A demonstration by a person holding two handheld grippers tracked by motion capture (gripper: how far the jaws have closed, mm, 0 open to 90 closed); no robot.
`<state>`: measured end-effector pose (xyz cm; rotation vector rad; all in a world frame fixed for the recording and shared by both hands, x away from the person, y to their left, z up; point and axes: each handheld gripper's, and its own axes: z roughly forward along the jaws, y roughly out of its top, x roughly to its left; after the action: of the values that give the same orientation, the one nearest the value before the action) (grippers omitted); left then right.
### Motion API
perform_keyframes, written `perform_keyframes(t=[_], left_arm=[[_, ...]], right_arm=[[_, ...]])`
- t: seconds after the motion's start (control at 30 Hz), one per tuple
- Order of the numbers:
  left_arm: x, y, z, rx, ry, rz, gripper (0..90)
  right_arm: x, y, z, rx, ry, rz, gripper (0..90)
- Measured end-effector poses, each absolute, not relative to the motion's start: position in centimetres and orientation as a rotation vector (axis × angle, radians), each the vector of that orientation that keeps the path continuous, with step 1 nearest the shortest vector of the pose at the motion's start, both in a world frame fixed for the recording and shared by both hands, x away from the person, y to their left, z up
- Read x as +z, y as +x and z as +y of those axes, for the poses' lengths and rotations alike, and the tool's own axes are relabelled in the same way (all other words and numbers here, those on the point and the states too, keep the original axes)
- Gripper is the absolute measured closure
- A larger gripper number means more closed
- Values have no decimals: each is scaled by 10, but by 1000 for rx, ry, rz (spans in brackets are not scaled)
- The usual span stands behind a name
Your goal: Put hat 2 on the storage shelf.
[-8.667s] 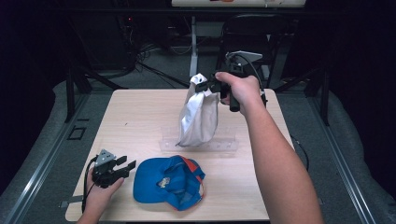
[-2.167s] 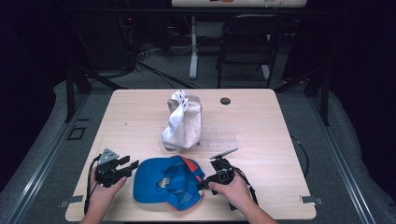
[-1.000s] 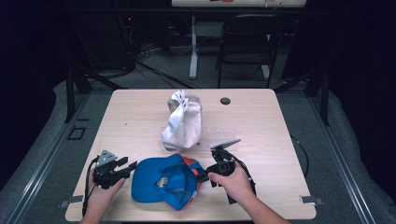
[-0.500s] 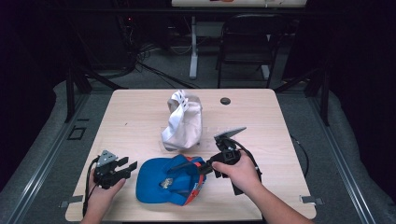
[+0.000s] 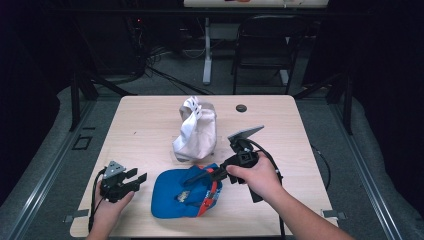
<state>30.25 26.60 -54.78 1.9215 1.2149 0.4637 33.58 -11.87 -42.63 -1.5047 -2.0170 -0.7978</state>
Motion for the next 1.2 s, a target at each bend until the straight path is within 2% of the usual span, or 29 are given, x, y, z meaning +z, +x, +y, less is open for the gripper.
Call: perform_keyframes(t=[0.73, 1.2], left_arm=[[-548, 302, 265, 460, 1920, 1217, 538], [-548, 303, 265, 463, 1920, 1217, 538]], right_arm=[[-376, 333, -164, -1057, -1420, -1710, 778], [-336, 340, -207, -1173, -1537, -1665, 778]])
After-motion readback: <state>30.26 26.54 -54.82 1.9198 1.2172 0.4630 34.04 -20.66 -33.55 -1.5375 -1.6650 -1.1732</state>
